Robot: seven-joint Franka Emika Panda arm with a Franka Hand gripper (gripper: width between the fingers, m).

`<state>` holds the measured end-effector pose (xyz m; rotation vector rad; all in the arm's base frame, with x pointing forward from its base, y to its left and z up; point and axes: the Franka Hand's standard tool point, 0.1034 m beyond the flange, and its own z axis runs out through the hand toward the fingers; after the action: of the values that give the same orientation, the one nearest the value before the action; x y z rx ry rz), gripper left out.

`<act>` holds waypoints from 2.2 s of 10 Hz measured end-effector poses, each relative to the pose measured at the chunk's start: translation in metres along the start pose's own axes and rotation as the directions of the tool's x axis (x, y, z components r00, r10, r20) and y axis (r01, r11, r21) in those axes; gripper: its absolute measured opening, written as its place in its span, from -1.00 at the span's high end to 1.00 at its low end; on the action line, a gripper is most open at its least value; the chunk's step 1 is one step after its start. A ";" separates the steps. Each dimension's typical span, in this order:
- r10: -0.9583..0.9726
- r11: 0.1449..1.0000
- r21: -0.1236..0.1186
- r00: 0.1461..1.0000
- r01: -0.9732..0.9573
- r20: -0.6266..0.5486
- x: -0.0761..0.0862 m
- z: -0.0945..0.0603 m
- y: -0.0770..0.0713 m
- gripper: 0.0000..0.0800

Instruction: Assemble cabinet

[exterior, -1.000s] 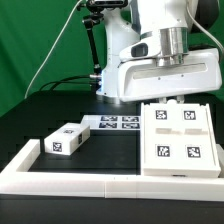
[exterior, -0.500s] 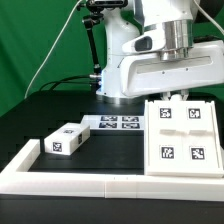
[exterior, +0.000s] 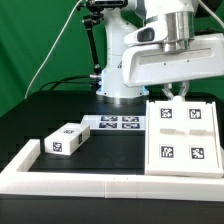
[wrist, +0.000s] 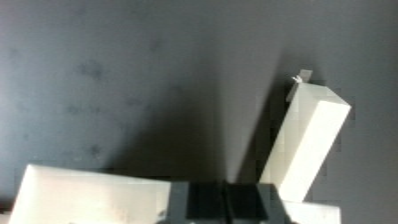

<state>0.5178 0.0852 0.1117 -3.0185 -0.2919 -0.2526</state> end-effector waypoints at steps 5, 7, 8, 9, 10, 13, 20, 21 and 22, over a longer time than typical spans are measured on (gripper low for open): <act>-0.009 1.000 0.007 1.000 0.009 0.016 0.011 -0.003 0.005 0.99; -0.009 1.000 0.007 1.000 0.009 0.017 0.012 -0.004 0.005 0.99; -0.008 1.000 0.006 1.000 0.008 0.015 0.013 -0.007 0.006 0.99; -0.009 1.000 0.005 1.000 0.009 0.012 0.013 -0.008 0.006 0.99; -0.009 1.000 0.006 1.000 0.009 0.014 0.014 -0.009 0.006 0.99; -0.004 1.000 0.018 0.999 0.003 0.050 0.028 -0.016 0.015 0.99; -0.002 1.000 0.024 0.998 0.001 0.062 0.030 -0.017 0.009 0.99; -0.006 1.000 0.022 0.998 0.005 0.055 0.032 -0.021 0.006 0.99; -0.011 1.000 0.022 0.999 0.010 0.051 0.034 -0.024 0.006 0.99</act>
Offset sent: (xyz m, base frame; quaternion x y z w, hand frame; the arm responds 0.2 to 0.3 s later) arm 0.0000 0.0000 0.0000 0.0000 0.0000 0.0000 1.0000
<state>0.5486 0.0826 0.1407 -3.0062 -0.3134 -0.1714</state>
